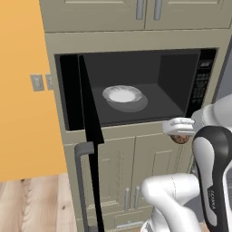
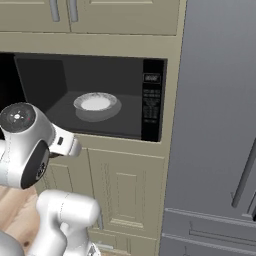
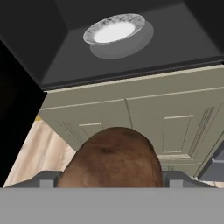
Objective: Retrieve the reheated potato from the microwave, then place the potato, cheese, and condiment on the cutting board.
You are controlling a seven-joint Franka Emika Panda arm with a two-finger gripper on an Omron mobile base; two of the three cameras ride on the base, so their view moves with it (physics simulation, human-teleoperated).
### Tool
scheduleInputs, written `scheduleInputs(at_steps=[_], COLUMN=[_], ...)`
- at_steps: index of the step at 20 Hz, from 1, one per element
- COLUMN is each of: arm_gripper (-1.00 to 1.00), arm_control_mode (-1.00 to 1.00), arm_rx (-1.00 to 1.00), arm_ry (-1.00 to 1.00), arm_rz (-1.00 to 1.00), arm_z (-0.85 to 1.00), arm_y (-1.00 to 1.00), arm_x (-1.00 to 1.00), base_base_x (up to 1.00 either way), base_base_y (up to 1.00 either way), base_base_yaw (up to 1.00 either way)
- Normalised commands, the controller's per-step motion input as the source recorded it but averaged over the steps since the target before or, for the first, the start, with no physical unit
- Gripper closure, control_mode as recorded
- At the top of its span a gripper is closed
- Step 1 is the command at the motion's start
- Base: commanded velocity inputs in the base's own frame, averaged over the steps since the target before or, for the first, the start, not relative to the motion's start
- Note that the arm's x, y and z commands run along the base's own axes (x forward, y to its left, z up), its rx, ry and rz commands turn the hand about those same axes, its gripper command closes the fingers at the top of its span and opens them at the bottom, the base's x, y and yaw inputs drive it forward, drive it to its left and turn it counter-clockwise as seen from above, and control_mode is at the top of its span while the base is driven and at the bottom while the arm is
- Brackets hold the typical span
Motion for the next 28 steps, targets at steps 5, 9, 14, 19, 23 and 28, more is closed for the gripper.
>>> scheduleInputs(at_steps=[5, 9, 14, 19, 23, 28], arm_gripper=[1.0, 1.0, 1.0, 1.0, 1.0, 1.0], arm_control_mode=[1.0, 1.0, 1.0, 1.0, 1.0, 1.0], arm_rx=[0.0, 0.0, 0.0, 0.0, 0.0, 0.0], arm_ry=[0.0, 0.0, 0.0, 0.0, 0.0, 0.0], arm_rz=[0.0, 0.0, 0.0, 0.0, 0.0, 0.0], arm_z=[0.0, 0.0, 0.0, 0.0, 0.0, 0.0], arm_y=[0.0, 0.0, 0.0, 0.0, 0.0, 0.0], arm_x=[0.0, 0.0, 0.0, 0.0, 0.0, 0.0], base_base_x=[-0.79, -0.73, -0.17, 0.0, 0.0, 0.0], base_base_y=[-0.09, -0.12, 0.0, 0.01, 0.01, 0.01], base_base_yaw=[-0.03, -0.09, -0.79, -1.0, -1.0, -1.0])
